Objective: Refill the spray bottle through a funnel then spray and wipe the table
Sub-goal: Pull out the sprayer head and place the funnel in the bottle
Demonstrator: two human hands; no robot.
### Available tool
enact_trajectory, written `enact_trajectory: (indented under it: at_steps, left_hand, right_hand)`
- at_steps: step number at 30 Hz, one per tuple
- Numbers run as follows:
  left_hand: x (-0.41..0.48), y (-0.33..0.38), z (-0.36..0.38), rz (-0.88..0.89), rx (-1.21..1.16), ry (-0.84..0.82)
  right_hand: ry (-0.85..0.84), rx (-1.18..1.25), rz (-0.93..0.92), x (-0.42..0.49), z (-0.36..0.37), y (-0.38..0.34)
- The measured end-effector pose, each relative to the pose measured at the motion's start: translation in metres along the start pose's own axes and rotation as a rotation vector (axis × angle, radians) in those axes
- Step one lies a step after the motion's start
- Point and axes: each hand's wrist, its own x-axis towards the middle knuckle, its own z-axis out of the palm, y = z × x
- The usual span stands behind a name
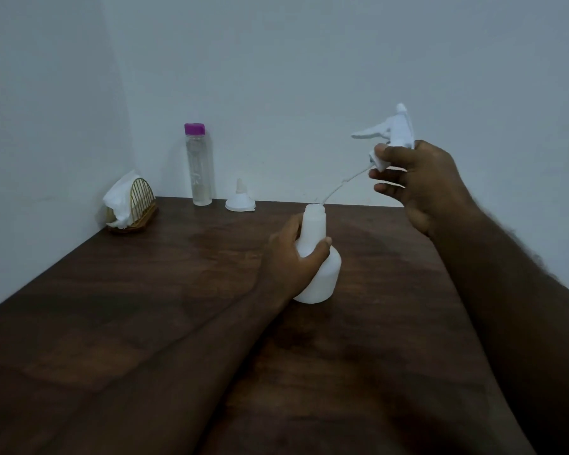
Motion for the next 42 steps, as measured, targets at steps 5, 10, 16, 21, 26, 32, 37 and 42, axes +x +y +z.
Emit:
enact_trajectory:
  at_steps: [5, 10, 16, 21, 26, 32, 37, 42]
  left_hand:
    - [0.005, -0.010, -0.004, -0.002, 0.004, 0.113]
    - [0.006, -0.015, -0.005, 0.014, 0.019, 0.144]
    - [0.009, -0.014, -0.004, 0.031, 0.060, 0.158]
    - [0.012, -0.016, -0.006, 0.101, 0.151, 0.282]
    - [0.016, -0.019, -0.011, 0.141, 0.250, 0.368]
    - [0.016, -0.020, -0.014, 0.163, 0.317, 0.419]
    - [0.017, -0.020, -0.015, 0.171, 0.340, 0.415]
    - [0.018, -0.022, -0.015, 0.187, 0.364, 0.413]
  right_hand:
    - [0.111, 0.111, 0.113, -0.005, -0.030, 0.013]
    - [0.208, 0.155, 0.153, -0.020, -0.053, 0.039]
    - [0.145, 0.287, 0.198, -0.028, -0.060, 0.056]
    - [0.095, 0.075, 0.125, -0.030, -0.062, 0.065]
    - [0.106, 0.201, 0.090, -0.031, -0.066, 0.069]
    - [0.111, 0.368, 0.108, -0.031, -0.069, 0.071]
    - [0.112, 0.326, 0.098, -0.030, -0.066, 0.075]
    - [0.124, 0.295, 0.107, -0.032, -0.068, 0.074]
